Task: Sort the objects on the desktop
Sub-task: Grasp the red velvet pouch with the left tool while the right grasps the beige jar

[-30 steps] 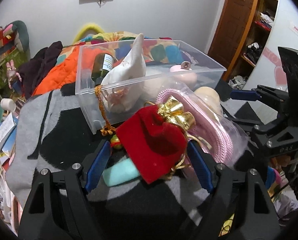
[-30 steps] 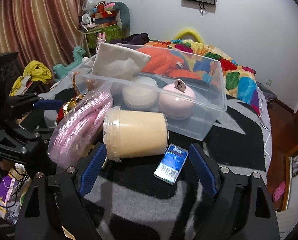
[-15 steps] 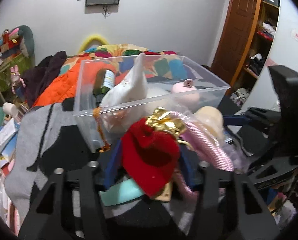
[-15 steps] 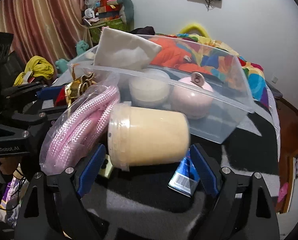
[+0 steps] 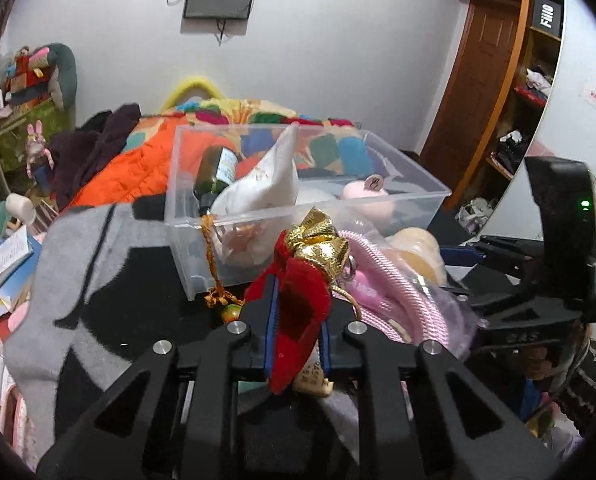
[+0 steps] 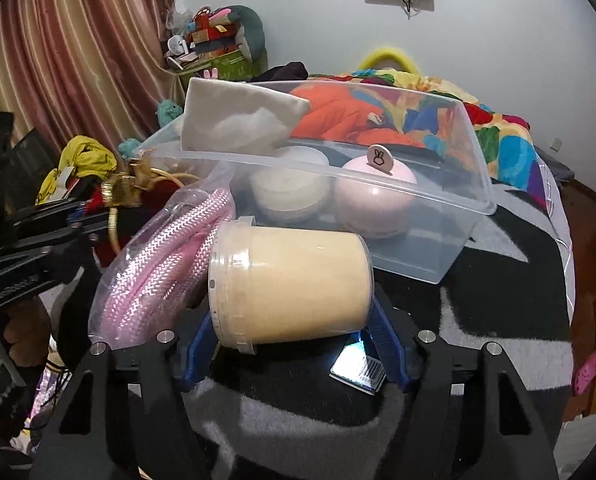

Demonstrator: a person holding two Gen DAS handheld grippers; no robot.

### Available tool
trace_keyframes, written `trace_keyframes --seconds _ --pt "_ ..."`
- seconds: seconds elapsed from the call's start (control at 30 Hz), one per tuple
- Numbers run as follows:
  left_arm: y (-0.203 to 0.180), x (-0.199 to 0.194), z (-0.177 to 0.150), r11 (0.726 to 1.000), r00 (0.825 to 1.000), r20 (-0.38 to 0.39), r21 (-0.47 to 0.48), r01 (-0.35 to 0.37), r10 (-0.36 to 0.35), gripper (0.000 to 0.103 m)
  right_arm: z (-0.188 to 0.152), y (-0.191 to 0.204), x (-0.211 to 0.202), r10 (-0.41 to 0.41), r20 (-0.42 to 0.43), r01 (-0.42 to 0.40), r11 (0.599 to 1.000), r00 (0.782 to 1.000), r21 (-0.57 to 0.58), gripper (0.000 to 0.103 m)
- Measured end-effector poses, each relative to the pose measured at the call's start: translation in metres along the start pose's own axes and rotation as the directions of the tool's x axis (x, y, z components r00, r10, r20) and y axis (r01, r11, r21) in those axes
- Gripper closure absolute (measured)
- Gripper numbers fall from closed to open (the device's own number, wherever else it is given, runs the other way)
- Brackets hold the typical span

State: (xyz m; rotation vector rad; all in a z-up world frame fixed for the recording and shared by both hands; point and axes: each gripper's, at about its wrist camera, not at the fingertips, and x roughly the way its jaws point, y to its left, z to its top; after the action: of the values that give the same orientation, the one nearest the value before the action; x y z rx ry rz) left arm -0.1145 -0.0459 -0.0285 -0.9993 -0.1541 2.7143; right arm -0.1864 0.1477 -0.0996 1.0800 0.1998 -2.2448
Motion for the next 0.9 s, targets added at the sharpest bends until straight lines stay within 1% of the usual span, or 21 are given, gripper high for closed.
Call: trace_keyframes --seconds 0.2,0.3,0.4,0.5,0.77,0.9 --pt "-0.004 -0.029 0.004 1.000 0.998 0.063 0.013 0.013 -0.013 0.087 0.004 0.001 -0.016 -0.008 0.033 0.007 1.000 0.999 0.023 0.039" --pt "-0.002 -0.036 0.008 1.000 0.997 0.079 0.006 0.020 -0.021 0.087 0.004 -0.002 -0.023 0.012 0.038 -0.014 0.999 0.999 0.040 0.039" --pt "0.003 -0.040 0.012 1.000 0.996 0.086 -0.009 0.021 -0.020 0.087 0.004 -0.007 -0.029 0.018 0.043 -0.020 0.998 0.999 0.056 0.039" --pt "0.003 -0.045 0.014 1.000 0.995 0.101 -0.013 0.005 -0.004 0.087 0.006 -0.013 -0.036 0.024 0.056 -0.028 0.997 0.998 0.078 0.039" --pt "0.019 -0.050 0.031 0.999 0.992 0.127 -0.048 -0.011 0.017 0.087 0.017 -0.020 -0.060 0.024 0.126 -0.036 0.995 0.992 0.097 0.039" --pt "0.032 -0.048 0.049 0.997 0.990 0.141 -0.081 0.016 -0.004 0.087 0.028 -0.021 -0.066 0.021 0.162 -0.037 0.994 0.987 0.099 0.039"
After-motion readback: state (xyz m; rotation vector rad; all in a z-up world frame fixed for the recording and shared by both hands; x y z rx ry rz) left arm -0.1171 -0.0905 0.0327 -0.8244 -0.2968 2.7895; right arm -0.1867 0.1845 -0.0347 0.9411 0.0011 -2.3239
